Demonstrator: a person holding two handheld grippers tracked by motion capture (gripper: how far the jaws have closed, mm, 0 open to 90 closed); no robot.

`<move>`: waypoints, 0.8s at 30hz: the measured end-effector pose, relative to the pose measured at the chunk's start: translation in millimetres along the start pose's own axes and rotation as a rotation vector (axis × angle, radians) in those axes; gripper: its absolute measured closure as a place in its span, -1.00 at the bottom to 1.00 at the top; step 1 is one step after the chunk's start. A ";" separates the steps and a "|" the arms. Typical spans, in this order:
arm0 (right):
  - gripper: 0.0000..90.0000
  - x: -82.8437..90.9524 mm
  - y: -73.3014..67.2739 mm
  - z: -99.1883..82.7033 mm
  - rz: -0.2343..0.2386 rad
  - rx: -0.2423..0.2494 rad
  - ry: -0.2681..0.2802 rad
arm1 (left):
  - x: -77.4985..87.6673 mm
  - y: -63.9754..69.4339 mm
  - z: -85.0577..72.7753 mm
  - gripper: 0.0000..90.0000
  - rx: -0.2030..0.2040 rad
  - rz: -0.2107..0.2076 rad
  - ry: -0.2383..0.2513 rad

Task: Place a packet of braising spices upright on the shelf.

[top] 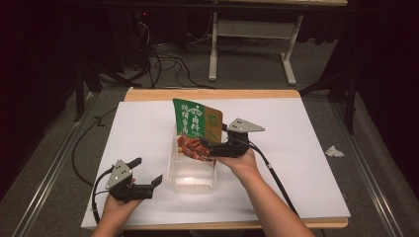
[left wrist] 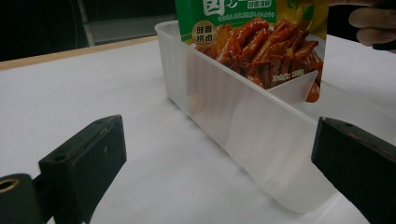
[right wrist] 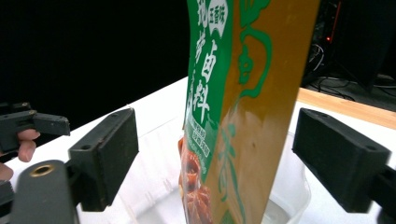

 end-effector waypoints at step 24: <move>-0.75 53.5 9.5 3.6 -0.049 0.027 -0.014 | -0.5 -1.1 -0.6 -0.92 0.004 0.004 -0.002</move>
Point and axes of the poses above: each handheld gripper's, and its own axes: x roughly backward along the jaws, z roughly out of its top, y roughly to its right, the point moved 9 cm from there along -x, roughly forward along the jaws, and after that the axes turned 1 degree about -z, right-handed, at the moved point
